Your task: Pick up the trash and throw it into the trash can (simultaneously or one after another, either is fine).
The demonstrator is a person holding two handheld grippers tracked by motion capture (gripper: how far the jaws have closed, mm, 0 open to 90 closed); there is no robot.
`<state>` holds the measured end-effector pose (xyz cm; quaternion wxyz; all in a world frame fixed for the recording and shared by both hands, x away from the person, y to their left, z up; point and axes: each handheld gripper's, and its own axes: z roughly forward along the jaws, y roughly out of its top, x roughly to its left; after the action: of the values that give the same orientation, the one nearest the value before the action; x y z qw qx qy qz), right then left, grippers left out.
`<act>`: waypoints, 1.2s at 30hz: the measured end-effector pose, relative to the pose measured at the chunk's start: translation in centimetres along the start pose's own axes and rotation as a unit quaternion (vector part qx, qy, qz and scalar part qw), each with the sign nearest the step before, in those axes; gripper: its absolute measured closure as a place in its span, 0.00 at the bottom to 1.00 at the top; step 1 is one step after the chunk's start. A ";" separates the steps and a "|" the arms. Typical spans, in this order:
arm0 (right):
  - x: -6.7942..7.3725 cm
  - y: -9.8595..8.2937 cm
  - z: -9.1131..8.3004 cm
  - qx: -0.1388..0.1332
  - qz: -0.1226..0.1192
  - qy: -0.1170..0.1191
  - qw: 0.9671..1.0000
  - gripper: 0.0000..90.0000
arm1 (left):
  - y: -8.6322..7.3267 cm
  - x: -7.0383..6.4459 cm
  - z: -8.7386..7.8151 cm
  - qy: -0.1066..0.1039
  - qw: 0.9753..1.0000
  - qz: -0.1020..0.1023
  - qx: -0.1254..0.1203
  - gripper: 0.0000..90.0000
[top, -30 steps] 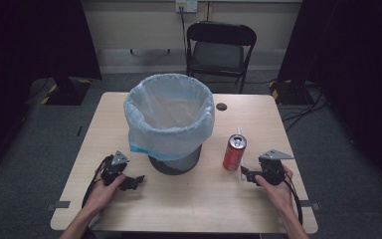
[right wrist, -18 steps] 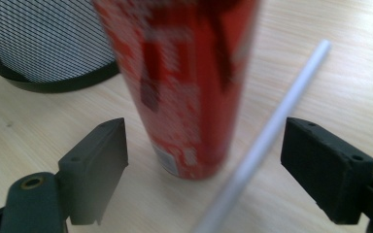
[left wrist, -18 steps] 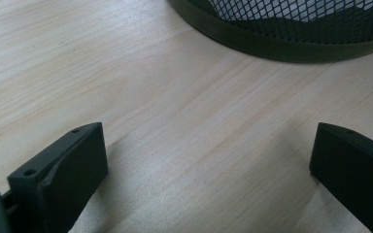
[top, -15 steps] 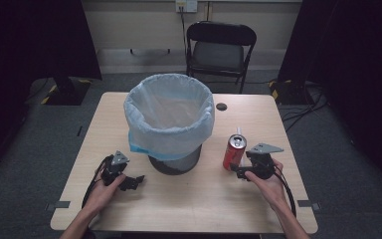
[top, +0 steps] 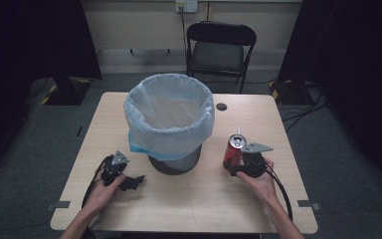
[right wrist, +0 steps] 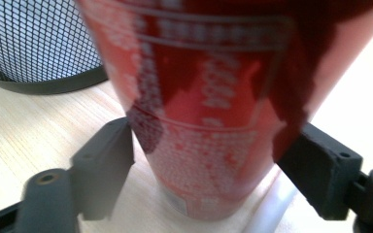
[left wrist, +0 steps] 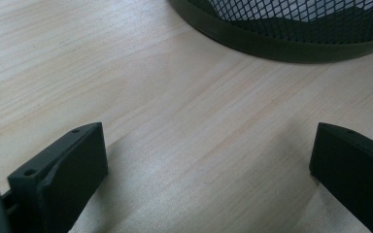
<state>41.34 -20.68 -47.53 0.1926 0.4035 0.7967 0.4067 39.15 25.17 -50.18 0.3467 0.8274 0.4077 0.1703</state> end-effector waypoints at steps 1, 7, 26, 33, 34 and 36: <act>0.0 0.0 0.1 0.000 0.000 0.001 1.000 0.26 | 0.0 0.0 0.0 0.000 1.000 0.000 0.000 0.00; 0.3 -0.1 0.6 0.008 -0.008 -0.004 1.000 0.35 | 0.0 0.0 0.0 0.000 1.000 0.000 -0.001 0.00; 0.2 0.6 -0.3 -0.009 0.006 -0.010 1.000 0.38 | 0.0 0.0 0.0 0.000 1.000 0.000 0.000 0.00; -0.1 1.2 -1.0 -0.020 0.030 0.002 0.999 0.38 | 0.0 0.0 0.0 0.000 1.000 0.000 -0.001 0.00; -0.1 1.4 -1.1 -0.021 0.031 0.002 0.999 0.38 | 0.0 0.0 0.0 0.000 1.000 0.000 -0.001 0.00; -0.1 1.6 -1.4 -0.028 0.034 0.004 0.999 0.38 | 0.0 0.0 0.0 0.000 1.000 0.000 0.000 0.00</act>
<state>41.30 -20.89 -45.41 0.1867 0.4237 0.7714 0.4366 39.16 25.16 -50.18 0.3473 0.8273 0.4075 0.1700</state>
